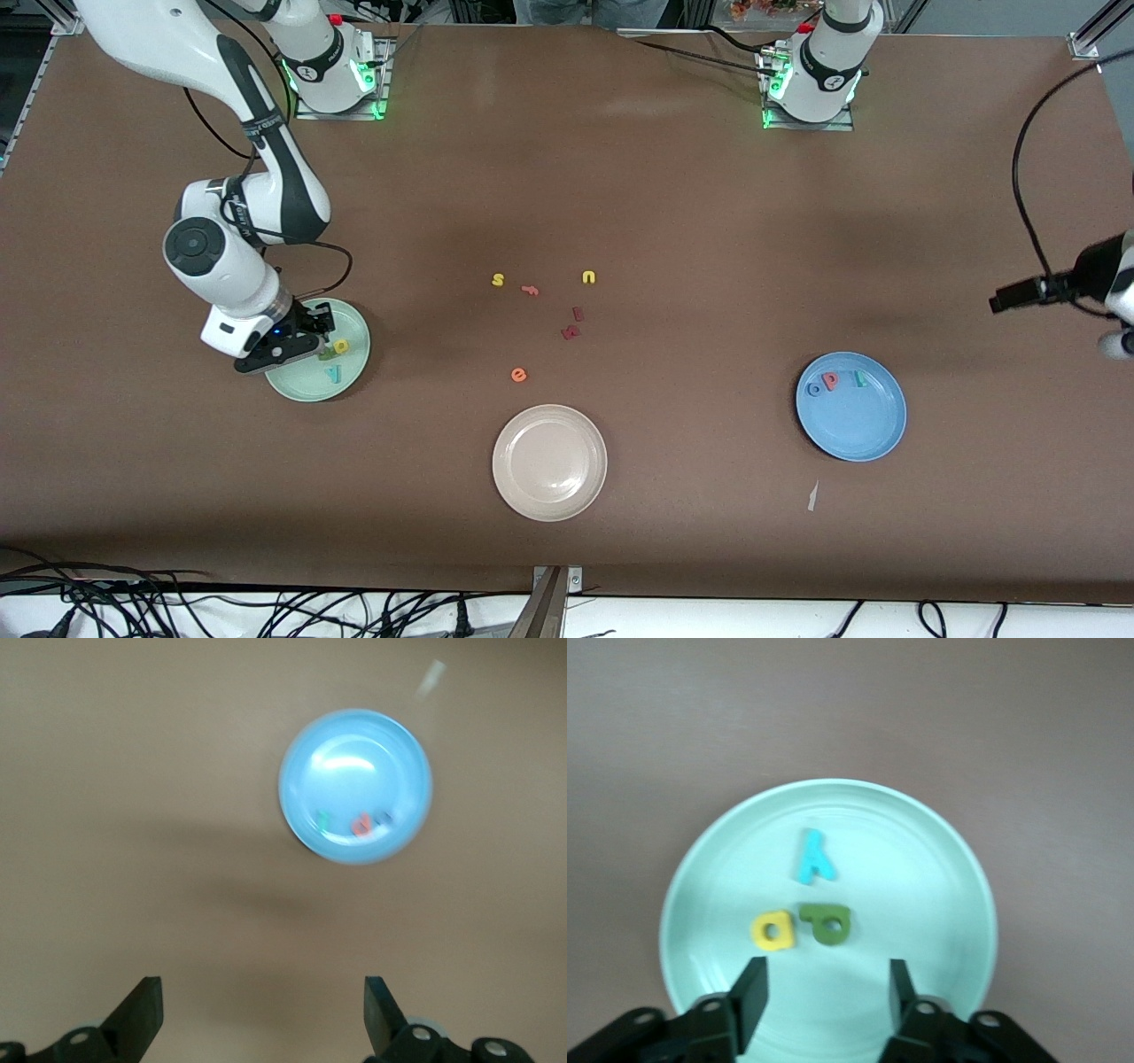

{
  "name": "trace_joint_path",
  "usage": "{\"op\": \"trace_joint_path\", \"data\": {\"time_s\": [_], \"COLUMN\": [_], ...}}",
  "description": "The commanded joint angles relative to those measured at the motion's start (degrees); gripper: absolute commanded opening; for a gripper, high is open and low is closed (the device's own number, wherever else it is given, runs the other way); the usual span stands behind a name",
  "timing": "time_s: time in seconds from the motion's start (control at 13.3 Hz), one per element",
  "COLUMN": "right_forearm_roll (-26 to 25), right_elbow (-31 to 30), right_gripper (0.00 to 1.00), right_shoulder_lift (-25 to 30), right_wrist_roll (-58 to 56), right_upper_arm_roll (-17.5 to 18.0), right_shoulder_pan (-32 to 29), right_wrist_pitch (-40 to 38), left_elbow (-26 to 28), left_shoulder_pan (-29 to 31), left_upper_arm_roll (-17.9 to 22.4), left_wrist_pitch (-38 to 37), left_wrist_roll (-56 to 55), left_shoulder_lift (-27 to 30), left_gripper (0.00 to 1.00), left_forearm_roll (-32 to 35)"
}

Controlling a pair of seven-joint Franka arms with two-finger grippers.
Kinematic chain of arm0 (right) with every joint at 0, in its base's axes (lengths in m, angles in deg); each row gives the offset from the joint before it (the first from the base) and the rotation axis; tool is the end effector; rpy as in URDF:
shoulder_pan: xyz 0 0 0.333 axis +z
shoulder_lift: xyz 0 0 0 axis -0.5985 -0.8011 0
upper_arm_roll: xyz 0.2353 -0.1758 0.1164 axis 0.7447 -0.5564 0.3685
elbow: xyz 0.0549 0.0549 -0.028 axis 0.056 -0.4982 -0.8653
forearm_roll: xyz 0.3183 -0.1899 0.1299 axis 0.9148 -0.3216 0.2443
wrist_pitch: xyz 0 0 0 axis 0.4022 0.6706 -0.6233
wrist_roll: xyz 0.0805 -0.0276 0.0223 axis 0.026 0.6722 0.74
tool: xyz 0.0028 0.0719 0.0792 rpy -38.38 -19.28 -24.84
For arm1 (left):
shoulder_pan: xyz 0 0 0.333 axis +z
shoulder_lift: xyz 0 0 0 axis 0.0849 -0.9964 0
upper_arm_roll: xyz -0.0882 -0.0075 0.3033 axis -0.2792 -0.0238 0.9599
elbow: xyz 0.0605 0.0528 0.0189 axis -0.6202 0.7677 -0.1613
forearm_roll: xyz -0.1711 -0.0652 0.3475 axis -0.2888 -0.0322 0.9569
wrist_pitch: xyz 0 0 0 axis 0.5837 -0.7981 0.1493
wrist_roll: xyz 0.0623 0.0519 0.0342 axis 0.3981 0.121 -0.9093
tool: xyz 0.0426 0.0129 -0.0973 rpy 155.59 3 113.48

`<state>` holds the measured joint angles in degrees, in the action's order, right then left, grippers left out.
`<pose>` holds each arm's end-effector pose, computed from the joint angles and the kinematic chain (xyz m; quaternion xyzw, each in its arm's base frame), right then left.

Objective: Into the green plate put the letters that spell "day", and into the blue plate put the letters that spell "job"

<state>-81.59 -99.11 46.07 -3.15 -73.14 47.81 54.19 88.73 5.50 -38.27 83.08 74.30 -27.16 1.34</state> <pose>0.5993 0.0698 0.2552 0.9818 0.1824 0.0332 0.0421 0.6017 0.0766 0.5330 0.9946 0.0809 -0.0623 0.0208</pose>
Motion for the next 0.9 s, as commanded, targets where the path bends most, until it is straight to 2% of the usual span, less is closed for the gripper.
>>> {"op": "trace_joint_path", "data": {"time_s": [0.0,0.22,0.38,0.6,0.75,0.82], "right_forearm_roll": [0.0,0.36,0.44,3.34,3.43,3.78], "right_elbow": [-1.14,2.46,7.11,11.17,12.66,13.97], "right_gripper": [1.0,1.0,1.0,1.0,1.0,1.0], "right_shoulder_lift": [2.97,3.41,3.49,4.81,6.3,6.83], "right_wrist_roll": [-0.36,0.08,0.17,6.75,6.94,6.94], "right_upper_arm_roll": [-0.17,-0.17,-0.17,-0.17,-0.08,-0.08], "right_shoulder_pan": [-0.15,-0.15,-0.15,-0.15,-0.15,-0.15], "right_wrist_pitch": [-1.12,-5.16,-10.86,-17.73,-20.72,-23.0], "left_elbow": [2.9,3.52,6.23,6.07,5.37,4.41], "left_shoulder_pan": [-3.76,-5.44,-5.8,-6.24,-6.32,-6.5], "left_upper_arm_roll": [1.0,1.01,1.01,1.01,0.92,0.92], "left_wrist_pitch": [-2.74,-2.22,0.14,1.74,-0.35,-4.9], "left_wrist_roll": [0.58,-0.74,-1.54,-1.89,-2.07,-1.98], "left_shoulder_lift": [6.21,7.64,10.87,11.95,12.12,11.86], "left_gripper": [1.0,1.0,1.0,1.0,1.0,1.0], "left_forearm_roll": [-1.7,-2.13,-3.53,-3.45,-3.36,-3.1]}}
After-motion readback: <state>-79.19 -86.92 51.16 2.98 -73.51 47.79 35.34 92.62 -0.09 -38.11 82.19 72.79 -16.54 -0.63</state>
